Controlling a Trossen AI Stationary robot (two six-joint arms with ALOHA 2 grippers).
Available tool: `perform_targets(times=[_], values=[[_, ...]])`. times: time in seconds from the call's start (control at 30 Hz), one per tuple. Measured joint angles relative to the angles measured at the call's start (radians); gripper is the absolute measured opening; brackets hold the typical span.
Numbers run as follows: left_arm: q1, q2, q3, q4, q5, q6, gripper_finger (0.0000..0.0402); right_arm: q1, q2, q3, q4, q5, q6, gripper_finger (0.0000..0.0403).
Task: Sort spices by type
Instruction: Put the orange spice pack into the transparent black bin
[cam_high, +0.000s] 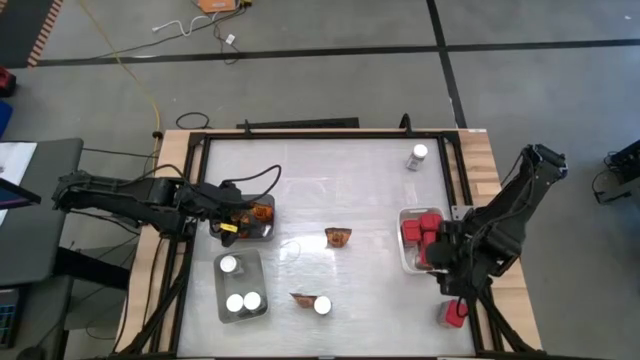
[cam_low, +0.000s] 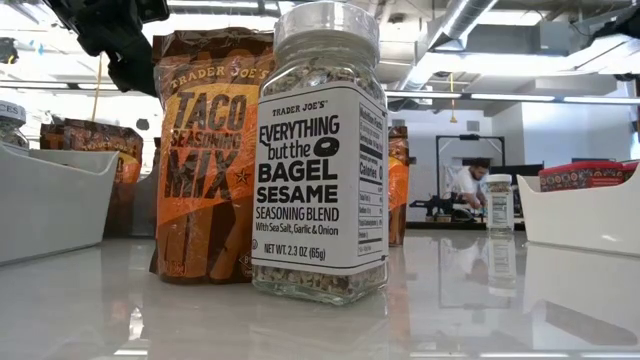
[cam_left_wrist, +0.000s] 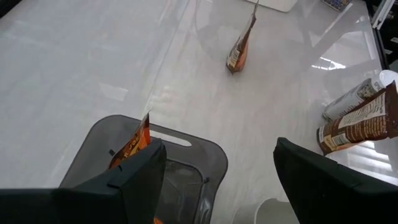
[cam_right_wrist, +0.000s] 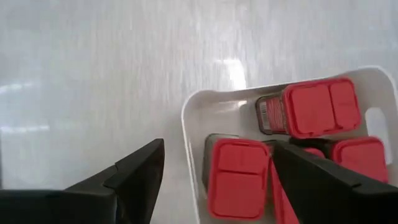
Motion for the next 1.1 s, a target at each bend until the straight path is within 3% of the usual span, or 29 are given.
perform_targets(times=[0.33,0.53,0.87,1.1], values=[[0.000,0.000,0.000,0.000,0.000,0.013,0.0286,-0.176,0.001,-0.081,0.009,0.003,0.015,0.0327],[0.000,0.000,0.000,0.000,0.000,0.011,0.0286,-0.261,0.018,-0.081,0.019,0.004,-0.106,0.0327],[0.000,0.000,0.000,-0.001,0.001,0.011,0.0286,-0.266,0.170,-0.081,-0.022,-0.043,-0.212,0.0327],[0.000,0.000,0.000,-0.001,0.001,0.024,0.0286,-0.244,0.154,-0.079,-0.044,-0.052,-0.177,0.0327]])
